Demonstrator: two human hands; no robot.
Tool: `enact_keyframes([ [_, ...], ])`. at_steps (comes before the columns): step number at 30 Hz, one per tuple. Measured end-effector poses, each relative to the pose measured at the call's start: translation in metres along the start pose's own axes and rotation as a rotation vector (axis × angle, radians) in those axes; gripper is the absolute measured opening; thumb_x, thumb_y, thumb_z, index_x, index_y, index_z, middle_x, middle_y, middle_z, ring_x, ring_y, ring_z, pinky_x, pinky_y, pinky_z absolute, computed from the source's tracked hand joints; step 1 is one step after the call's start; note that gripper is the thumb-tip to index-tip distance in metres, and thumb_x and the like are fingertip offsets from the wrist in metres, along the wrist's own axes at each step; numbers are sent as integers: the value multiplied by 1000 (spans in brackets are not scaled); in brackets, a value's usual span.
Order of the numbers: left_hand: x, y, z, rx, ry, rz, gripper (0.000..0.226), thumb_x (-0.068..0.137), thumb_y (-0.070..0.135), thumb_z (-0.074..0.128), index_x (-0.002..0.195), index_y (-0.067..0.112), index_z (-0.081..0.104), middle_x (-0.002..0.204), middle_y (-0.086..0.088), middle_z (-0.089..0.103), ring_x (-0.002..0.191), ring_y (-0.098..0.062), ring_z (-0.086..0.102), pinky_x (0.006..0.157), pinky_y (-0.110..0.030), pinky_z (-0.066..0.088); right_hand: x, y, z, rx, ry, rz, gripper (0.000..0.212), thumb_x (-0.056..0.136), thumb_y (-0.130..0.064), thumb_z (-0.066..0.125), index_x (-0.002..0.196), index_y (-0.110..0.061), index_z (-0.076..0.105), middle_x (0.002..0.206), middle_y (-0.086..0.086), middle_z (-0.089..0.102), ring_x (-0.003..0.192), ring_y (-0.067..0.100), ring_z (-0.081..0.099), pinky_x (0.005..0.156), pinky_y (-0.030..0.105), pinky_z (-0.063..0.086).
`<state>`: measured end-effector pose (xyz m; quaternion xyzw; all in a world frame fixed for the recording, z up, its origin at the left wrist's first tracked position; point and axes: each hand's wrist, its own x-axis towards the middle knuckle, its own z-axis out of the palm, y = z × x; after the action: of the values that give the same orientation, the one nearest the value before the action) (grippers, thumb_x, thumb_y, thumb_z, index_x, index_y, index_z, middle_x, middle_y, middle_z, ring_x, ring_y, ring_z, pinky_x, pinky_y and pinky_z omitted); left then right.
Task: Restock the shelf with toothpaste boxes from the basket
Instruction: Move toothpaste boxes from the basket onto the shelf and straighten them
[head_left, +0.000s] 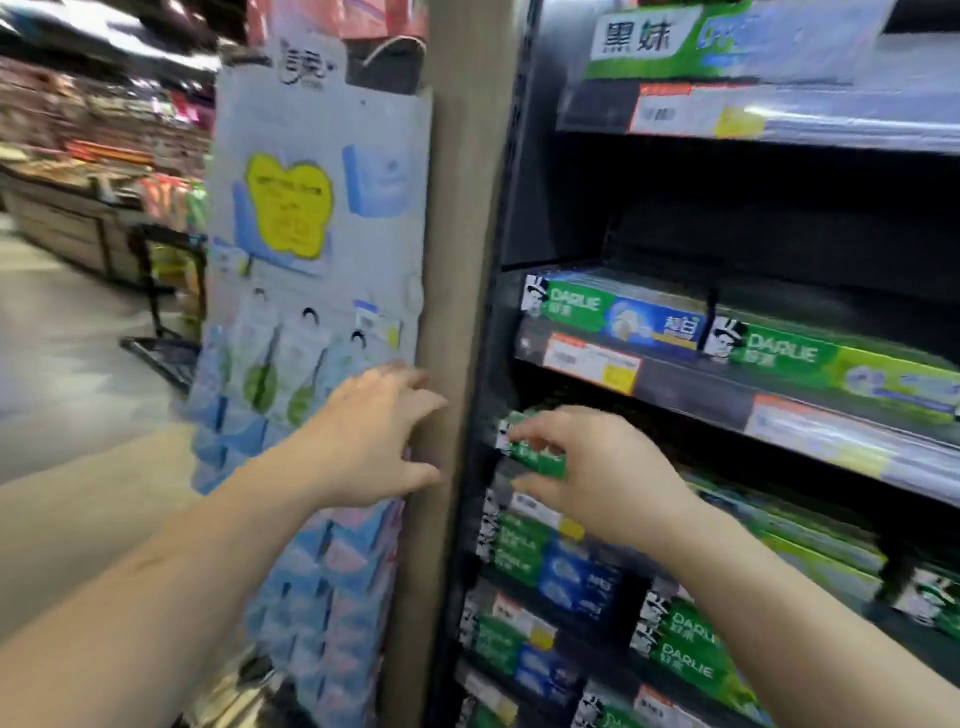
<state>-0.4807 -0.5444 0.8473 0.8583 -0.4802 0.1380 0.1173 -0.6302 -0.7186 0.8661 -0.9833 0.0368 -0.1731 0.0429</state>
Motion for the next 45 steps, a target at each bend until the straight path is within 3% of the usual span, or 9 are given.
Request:
enact_keyframes([
  [4,-87,-90,-4,64,-91,-155,74,77,56,64,140,28,38,151,-2,28,140,-19,21,112,-31,20,50,-91,70,29,-158,-156,44,85,-42,65,127,-33,56,112,-9,61,106,13,58,84,28,47],
  [11,-261,-287,-15,115,-225,-442,79,74,60,64,141,34,33,152,1,26,141,-21,19,115,-36,19,139,-301,205,123,-303,-293,50,83,-41,65,131,-32,51,121,-6,59,111,17,56,86,34,50],
  [18,-366,-411,-19,94,-330,-576,78,76,57,65,142,30,34,151,2,30,141,-19,22,116,-35,19,192,-442,295,239,-434,-297,49,83,-37,66,130,-32,53,120,-6,60,109,16,57,80,28,45],
  [27,-350,-509,53,-90,-435,-602,77,79,49,67,144,29,31,149,6,35,136,-17,31,111,-32,29,248,-425,409,240,-573,-118,47,84,-36,66,128,-29,55,120,-4,62,108,17,58,84,29,46],
  [36,-301,-628,170,-256,-560,-651,67,82,34,68,141,20,38,142,-5,45,129,-20,42,99,-23,32,322,-405,593,276,-800,-2,45,83,-33,66,126,-26,56,120,-2,63,108,21,59,85,30,46],
  [41,-314,-690,237,-215,-650,-681,74,83,45,64,145,25,30,149,0,36,135,-18,33,106,-24,25,324,-410,690,261,-909,44,43,81,-34,64,123,-28,56,117,-1,63,111,23,59,84,29,46],
  [45,-324,-734,298,-206,-671,-684,75,82,51,63,144,30,29,148,5,36,134,-18,33,110,-32,28,317,-415,769,245,-962,85,44,81,-33,62,124,-29,55,116,4,62,108,26,58,86,34,49],
])
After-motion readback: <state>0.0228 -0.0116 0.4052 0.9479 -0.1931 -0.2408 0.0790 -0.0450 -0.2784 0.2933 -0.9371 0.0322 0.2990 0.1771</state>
